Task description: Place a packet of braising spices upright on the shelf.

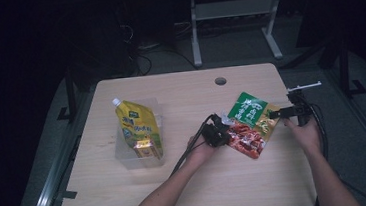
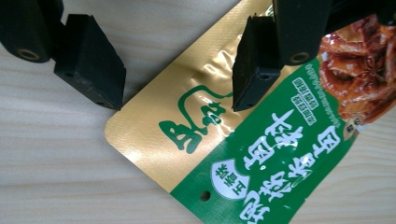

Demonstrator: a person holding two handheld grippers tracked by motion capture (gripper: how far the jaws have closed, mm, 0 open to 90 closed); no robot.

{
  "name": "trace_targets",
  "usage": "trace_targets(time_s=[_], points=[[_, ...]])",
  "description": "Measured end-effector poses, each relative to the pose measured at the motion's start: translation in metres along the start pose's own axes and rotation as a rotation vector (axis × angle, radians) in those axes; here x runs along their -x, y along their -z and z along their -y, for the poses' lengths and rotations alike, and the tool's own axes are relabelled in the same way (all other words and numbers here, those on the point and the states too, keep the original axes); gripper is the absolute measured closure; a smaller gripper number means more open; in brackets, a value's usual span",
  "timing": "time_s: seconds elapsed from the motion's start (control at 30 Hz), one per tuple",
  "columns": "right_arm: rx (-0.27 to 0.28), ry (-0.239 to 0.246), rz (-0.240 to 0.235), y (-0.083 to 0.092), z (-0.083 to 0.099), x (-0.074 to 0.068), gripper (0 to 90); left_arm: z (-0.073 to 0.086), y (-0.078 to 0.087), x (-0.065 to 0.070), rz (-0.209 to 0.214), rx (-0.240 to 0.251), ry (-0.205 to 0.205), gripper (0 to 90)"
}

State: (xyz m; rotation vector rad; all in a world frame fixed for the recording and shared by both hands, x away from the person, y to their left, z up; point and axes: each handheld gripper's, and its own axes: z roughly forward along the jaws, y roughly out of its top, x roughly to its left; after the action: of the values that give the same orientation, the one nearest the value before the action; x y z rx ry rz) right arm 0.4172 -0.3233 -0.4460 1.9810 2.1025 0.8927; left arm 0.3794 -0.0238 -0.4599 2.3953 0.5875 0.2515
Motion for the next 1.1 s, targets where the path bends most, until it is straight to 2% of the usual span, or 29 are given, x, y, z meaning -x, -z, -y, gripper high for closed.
trace_targets(time_s=[0.33, 1.1], points=[[-0.009, -0.028, -0.006, -0.0020, 0.0004, 0.0016, 35.5, -0.0001, -0.0001, 0.0018, -0.009, -0.004, -0.005, 88.0], [-0.027, -0.046, 0.001, -0.0090, 0.0005, 0.0012, 40.0, -0.0005, -0.0006, 0.0041, -0.019, -0.010, -0.010, 88.1]])
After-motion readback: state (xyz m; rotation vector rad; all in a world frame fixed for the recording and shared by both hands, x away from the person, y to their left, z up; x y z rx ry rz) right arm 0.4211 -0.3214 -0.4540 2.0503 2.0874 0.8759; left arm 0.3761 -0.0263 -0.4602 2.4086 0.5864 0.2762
